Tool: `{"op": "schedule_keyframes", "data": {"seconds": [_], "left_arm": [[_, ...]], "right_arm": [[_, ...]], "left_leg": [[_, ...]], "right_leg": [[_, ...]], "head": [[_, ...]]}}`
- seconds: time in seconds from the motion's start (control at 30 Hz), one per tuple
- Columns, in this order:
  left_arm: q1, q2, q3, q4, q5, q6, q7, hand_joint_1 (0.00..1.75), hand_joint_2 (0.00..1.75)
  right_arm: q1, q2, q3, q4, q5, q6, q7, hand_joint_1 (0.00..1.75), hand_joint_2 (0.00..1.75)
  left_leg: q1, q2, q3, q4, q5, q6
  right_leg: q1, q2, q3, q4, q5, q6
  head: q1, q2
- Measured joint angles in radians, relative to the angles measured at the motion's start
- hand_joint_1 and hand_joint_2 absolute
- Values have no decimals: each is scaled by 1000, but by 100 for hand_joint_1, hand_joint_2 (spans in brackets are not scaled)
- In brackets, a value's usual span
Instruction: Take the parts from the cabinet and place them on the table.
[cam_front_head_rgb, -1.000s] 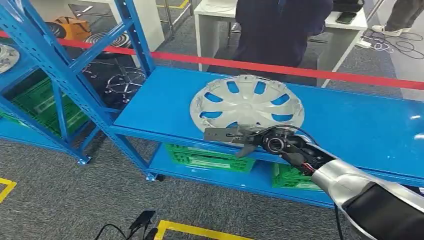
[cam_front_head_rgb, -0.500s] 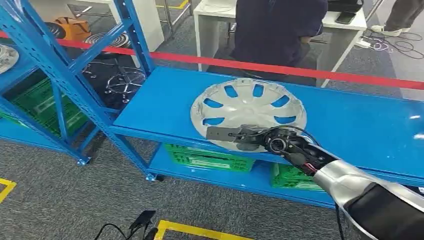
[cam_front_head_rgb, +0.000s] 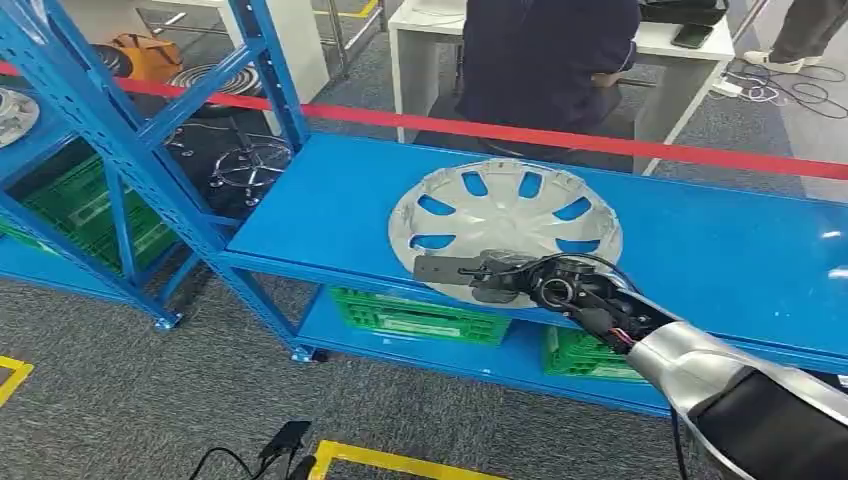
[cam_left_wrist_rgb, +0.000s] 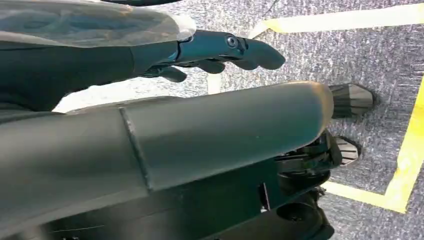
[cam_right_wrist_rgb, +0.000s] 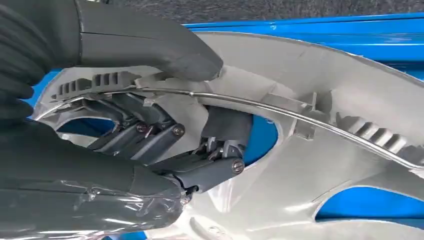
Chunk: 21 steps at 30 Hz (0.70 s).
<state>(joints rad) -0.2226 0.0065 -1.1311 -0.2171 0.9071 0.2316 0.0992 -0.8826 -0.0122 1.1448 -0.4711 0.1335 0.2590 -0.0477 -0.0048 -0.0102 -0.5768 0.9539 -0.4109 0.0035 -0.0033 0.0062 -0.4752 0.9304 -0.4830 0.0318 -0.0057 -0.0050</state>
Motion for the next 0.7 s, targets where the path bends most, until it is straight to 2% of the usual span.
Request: {"op": "schedule_keyframes", "data": {"seconds": [0.5, 0.6, 0.7], "left_arm": [[1, 0, 0, 0, 14, 6, -1, 0, 0], [1, 0, 0, 0, 16, 10, -5, 0, 0], [3, 0, 0, 0, 19, 12, -10, 0, 0]], "right_arm": [[2, 0, -1, 0, 2, -10, -5, 175, 175], [4, 0, -5, 0, -13, -31, -11, 175, 175], [5, -2, -22, 1, -61, -75, -46, 175, 175]], "left_leg": [[0, 0, 0, 0, 0, 0], [0, 0, 0, 0, 0, 0], [0, 0, 0, 0, 0, 0]], "right_leg": [[0, 0, 0, 0, 0, 0], [0, 0, 0, 0, 0, 0], [0, 0, 0, 0, 0, 0]], "head": [[0, 0], [0, 0], [0, 0]]}}
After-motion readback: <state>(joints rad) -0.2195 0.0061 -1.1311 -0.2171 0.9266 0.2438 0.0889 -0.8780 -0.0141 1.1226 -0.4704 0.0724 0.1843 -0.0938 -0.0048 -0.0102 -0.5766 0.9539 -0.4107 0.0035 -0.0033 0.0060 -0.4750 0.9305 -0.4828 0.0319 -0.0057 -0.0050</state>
